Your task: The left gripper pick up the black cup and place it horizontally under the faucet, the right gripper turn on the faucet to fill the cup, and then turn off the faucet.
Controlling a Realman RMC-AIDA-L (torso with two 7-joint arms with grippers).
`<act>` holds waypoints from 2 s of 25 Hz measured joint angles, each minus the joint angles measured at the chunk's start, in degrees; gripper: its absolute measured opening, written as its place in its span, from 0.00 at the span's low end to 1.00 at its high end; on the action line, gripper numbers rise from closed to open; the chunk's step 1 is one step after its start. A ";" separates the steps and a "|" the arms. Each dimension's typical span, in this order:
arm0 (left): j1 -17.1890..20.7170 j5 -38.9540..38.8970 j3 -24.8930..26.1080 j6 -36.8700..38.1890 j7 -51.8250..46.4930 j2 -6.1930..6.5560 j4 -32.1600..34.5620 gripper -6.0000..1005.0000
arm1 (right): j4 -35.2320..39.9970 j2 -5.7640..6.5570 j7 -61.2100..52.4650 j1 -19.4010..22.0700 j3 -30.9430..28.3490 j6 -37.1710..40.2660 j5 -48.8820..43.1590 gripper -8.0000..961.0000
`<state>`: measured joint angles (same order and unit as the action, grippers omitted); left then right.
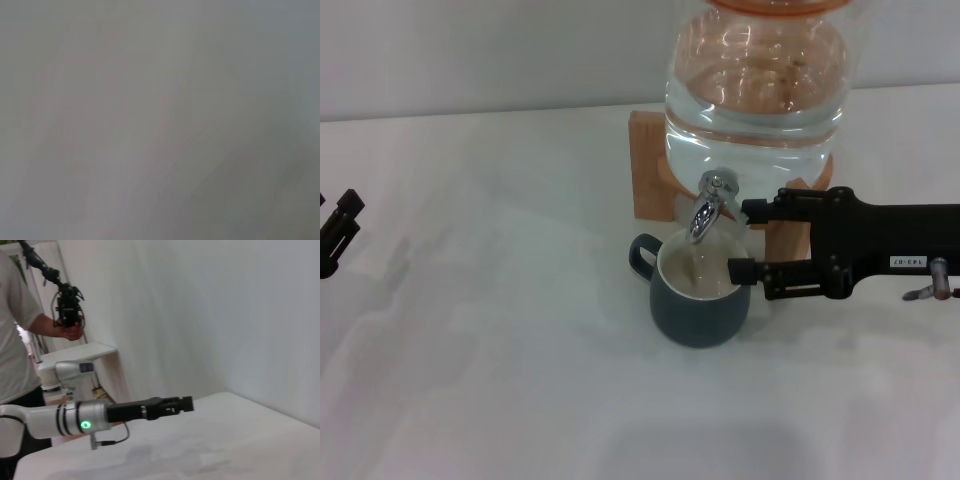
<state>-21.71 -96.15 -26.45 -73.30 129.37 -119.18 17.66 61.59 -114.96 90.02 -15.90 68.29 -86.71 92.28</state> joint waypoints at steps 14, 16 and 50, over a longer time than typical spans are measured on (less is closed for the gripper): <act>-0.09 -0.10 0.20 0.36 0.00 0.00 0.00 0.53 | 0.02 0.00 -0.75 0.05 1.68 -2.59 0.52 0.83; -0.09 -0.10 0.29 0.36 0.00 0.00 0.00 0.53 | 0.02 0.00 -0.86 0.41 1.86 -3.72 0.75 0.83; -0.08 -0.09 0.35 0.81 0.17 -0.11 -0.81 0.53 | 3.86 -0.16 -2.99 0.02 21.59 13.43 9.82 0.83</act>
<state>-21.79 -96.23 -26.10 -72.49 129.54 -119.29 16.85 65.45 -115.11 87.03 -15.88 89.87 -73.27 102.10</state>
